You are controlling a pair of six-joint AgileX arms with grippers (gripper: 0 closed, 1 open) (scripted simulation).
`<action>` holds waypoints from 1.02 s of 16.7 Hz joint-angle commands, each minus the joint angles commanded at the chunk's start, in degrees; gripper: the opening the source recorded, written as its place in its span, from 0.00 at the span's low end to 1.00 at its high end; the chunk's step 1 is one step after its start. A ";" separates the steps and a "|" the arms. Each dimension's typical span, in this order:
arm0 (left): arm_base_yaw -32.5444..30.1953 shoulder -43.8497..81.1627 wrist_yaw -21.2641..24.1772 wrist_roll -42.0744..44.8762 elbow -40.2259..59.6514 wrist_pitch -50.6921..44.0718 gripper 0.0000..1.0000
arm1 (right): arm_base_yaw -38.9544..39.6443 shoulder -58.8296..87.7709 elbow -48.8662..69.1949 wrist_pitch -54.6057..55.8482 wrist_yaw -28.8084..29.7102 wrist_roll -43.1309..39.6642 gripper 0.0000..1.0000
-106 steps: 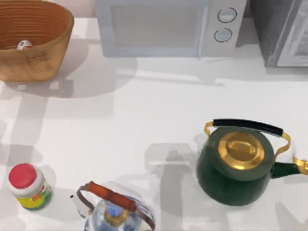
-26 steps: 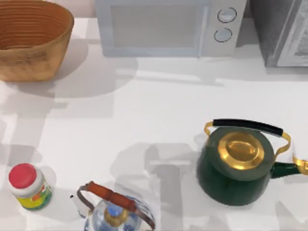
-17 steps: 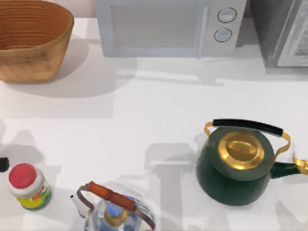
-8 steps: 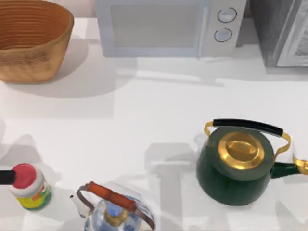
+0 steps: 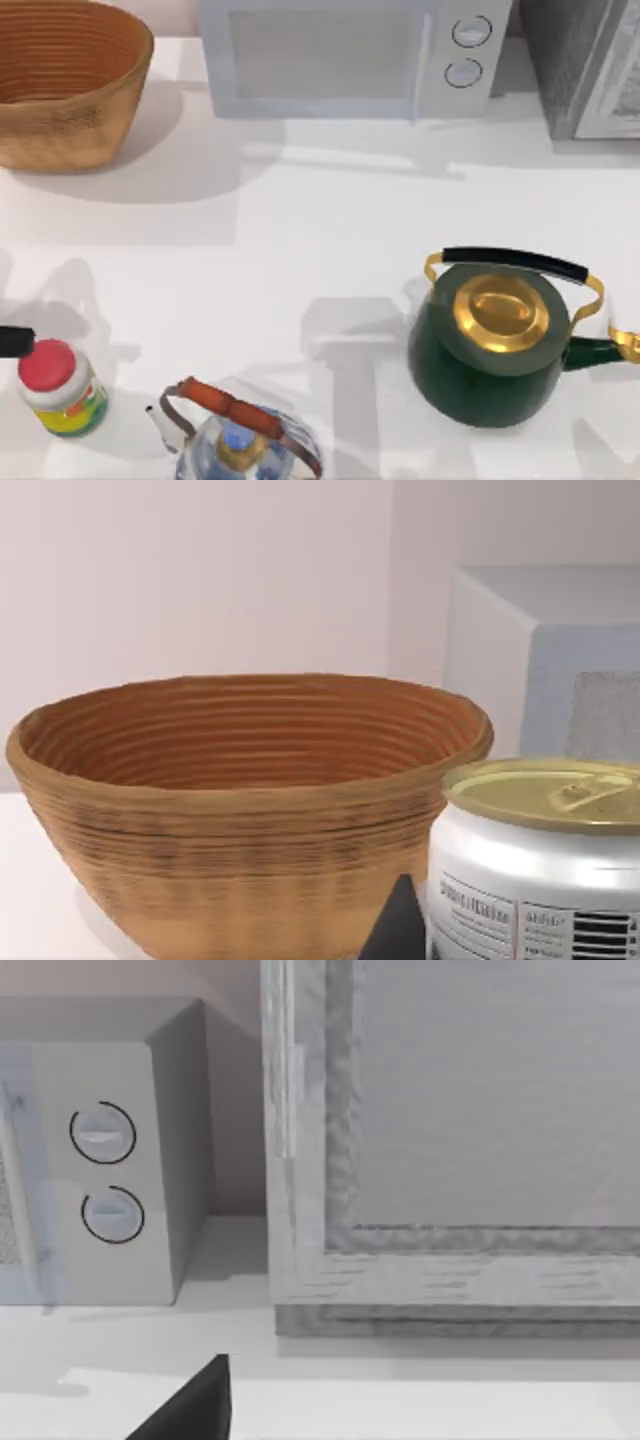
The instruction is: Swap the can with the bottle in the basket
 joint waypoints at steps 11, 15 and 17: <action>-8.97 55.77 26.24 0.43 26.19 29.82 0.00 | 0.00 0.00 0.00 0.00 0.00 0.00 1.00; -13.29 80.03 37.89 0.68 37.14 42.32 0.00 | 0.00 0.00 0.00 0.00 0.00 0.00 1.00; -15.37 91.67 43.47 0.80 42.37 48.30 0.00 | 0.00 0.00 0.00 0.00 0.00 0.00 1.00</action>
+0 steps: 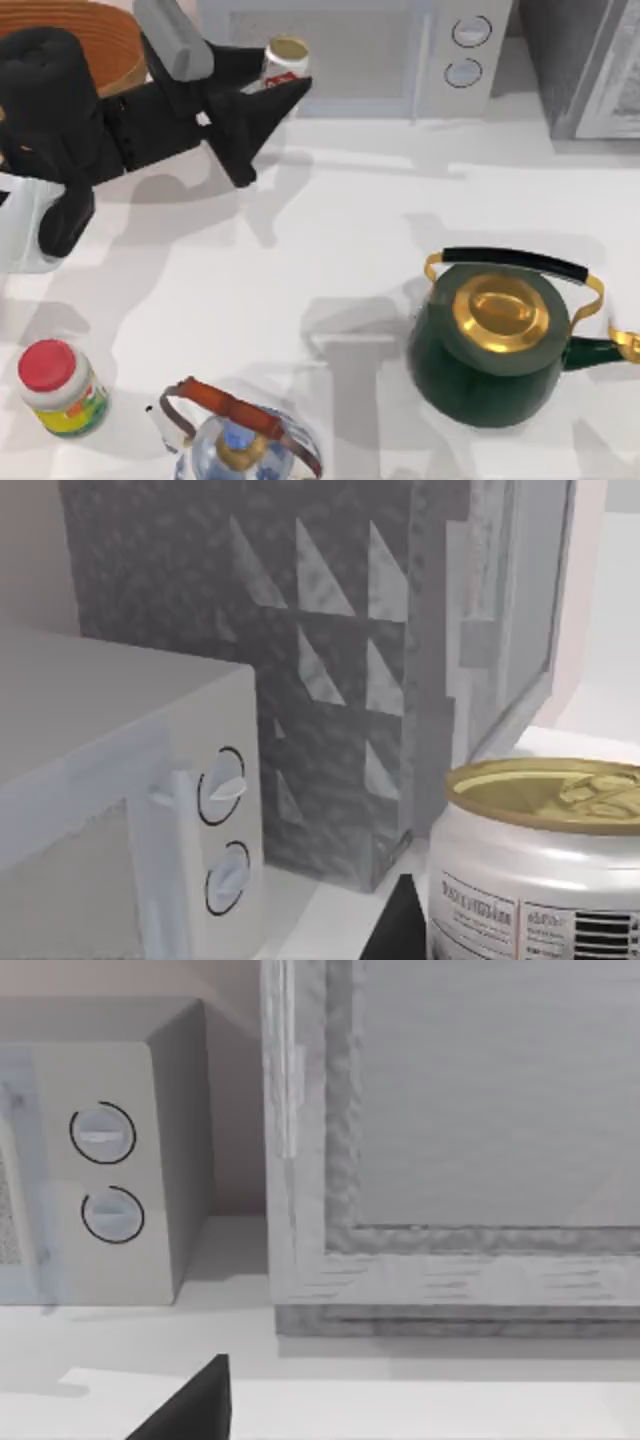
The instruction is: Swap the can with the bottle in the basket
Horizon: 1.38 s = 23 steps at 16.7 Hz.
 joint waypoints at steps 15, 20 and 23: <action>-7.94 43.29 20.51 0.42 19.42 22.19 0.00 | 0.00 0.00 0.00 0.00 0.00 0.00 1.00; -7.94 43.29 20.51 0.42 19.42 22.19 0.23 | 0.00 0.00 0.00 0.00 0.00 0.00 1.00; -7.94 43.29 20.51 0.42 19.42 22.19 0.45 | 0.00 0.00 0.00 0.00 0.00 0.00 1.00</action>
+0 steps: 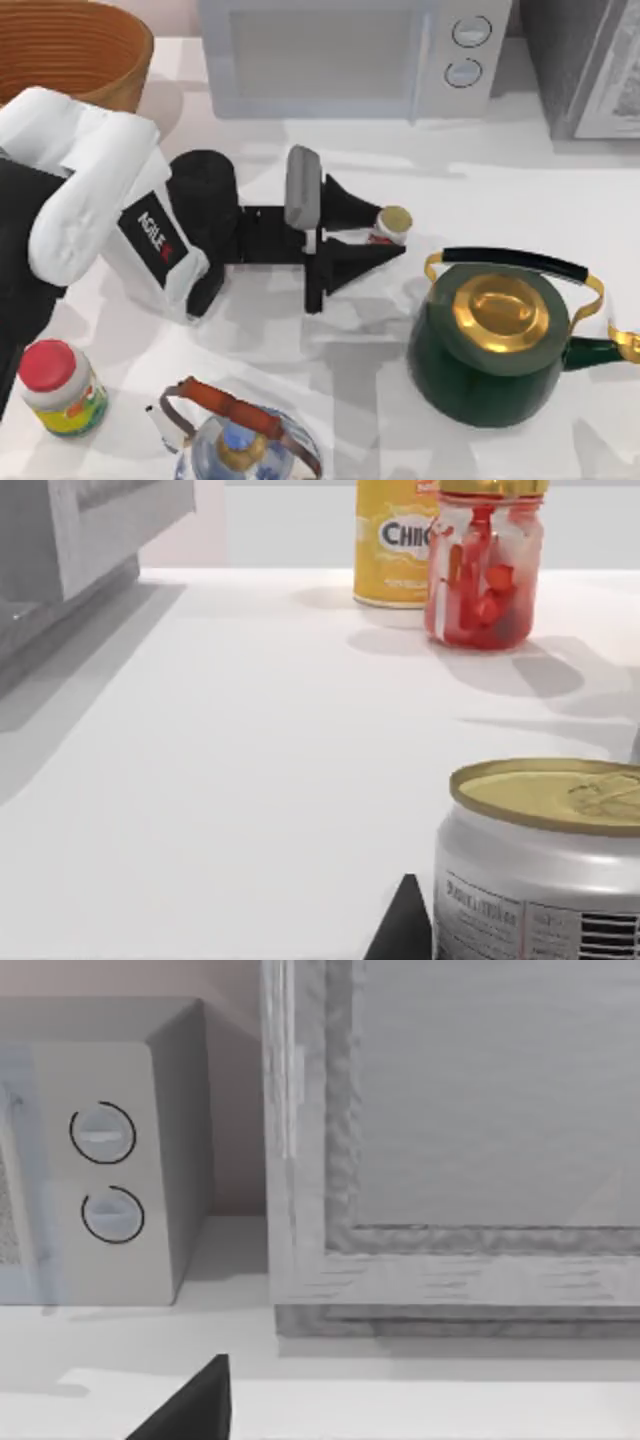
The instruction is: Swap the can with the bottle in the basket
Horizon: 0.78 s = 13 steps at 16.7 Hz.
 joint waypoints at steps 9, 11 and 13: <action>0.00 0.00 0.00 0.00 0.00 0.00 1.00 | 0.00 0.00 0.00 0.00 0.00 0.00 1.00; 0.00 0.00 0.00 0.00 0.00 0.00 1.00 | 0.00 0.00 0.00 0.00 0.00 0.00 1.00; 0.00 0.00 0.00 0.00 0.00 0.00 1.00 | 0.00 0.00 0.00 0.00 0.00 0.00 1.00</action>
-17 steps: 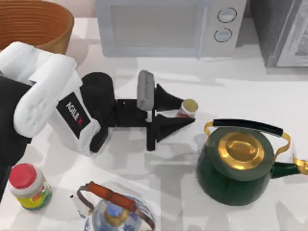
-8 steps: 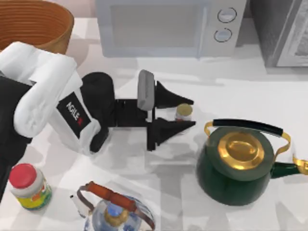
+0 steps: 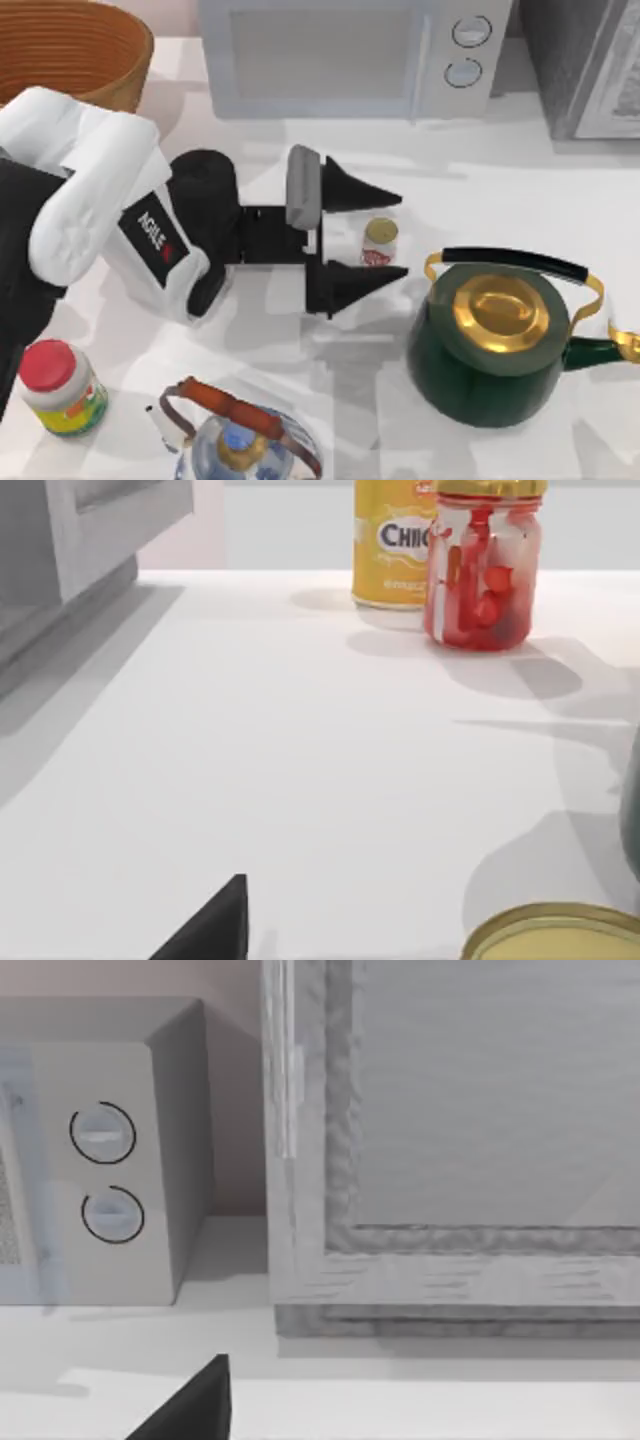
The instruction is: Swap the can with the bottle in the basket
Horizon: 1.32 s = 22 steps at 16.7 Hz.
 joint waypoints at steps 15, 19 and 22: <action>6.96 -39.20 -18.34 -0.06 -17.44 -19.86 1.00 | 0.00 0.00 0.00 0.00 0.00 0.00 1.00; 10.97 -68.34 -30.19 -0.44 -29.59 -33.67 1.00 | 0.00 0.00 0.00 0.00 0.00 0.00 1.00; 14.21 -91.07 -39.71 -0.72 -39.29 -44.69 1.00 | 0.00 0.00 0.00 0.00 0.00 0.00 1.00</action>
